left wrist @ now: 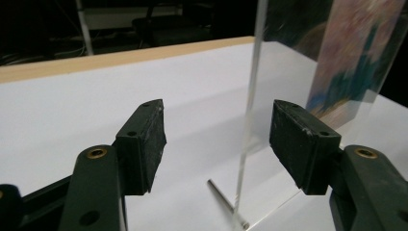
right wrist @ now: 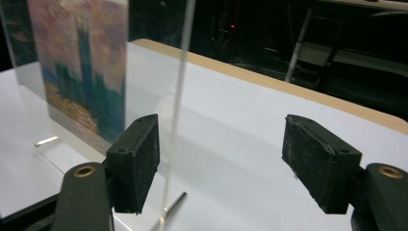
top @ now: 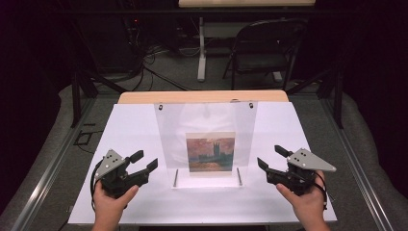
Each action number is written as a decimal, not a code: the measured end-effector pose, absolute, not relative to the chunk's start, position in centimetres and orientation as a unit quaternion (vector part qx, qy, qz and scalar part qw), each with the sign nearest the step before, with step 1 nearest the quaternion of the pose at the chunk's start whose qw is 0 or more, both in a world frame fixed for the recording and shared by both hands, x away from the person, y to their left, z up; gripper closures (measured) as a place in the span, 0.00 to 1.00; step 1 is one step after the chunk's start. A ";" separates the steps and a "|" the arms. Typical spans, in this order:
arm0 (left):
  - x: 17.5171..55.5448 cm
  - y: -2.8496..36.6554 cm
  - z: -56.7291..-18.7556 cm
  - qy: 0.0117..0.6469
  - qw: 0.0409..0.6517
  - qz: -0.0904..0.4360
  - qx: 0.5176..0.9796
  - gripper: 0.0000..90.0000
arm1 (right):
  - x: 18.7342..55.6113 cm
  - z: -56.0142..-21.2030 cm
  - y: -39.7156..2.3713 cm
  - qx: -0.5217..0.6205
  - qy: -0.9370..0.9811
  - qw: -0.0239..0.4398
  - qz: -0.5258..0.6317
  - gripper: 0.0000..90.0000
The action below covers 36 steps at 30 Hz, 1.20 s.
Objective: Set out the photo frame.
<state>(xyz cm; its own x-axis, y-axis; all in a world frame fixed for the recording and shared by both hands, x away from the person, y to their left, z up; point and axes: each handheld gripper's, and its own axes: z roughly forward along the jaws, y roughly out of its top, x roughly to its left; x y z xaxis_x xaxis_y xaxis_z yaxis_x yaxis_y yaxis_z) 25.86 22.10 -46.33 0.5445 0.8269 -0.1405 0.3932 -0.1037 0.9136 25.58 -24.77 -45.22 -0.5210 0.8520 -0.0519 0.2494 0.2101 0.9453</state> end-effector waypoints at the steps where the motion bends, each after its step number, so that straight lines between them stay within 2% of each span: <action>1: 25.8 22.2 -46.6 0.431 0.511 0.212 0.713 0.41 | 25.4 -45.4 -25.1 0.390 0.714 0.306 0.494 0.32; 12: 26.1 23.7 -50.9 0.463 0.464 0.226 0.720 0.41 | 25.6 -49.8 -27.0 0.443 0.710 0.280 0.470 0.33; 17: 26.7 24.0 -52.2 0.472 0.459 0.210 0.722 0.41 | 25.9 -50.9 -27.1 0.448 0.714 0.275 0.463 0.34; 29: 27.1 23.0 -54.0 0.461 0.442 0.192 0.745 0.41 | 26.5 -53.3 -25.7 0.437 0.744 0.245 0.442 0.36; 36: 27.1 22.5 -54.2 0.452 0.433 0.191 0.756 0.41 | 27.0 -54.0 -25.8 0.443 0.756 0.201 0.437 0.37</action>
<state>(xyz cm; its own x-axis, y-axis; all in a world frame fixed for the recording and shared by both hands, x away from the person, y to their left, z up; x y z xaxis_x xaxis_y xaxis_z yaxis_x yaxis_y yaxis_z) 27.10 22.46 -54.21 0.5175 0.8495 -0.1027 0.5177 -0.2153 0.8281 27.01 -25.75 -54.05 -0.5261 0.8463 0.0838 0.4944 0.2242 0.8398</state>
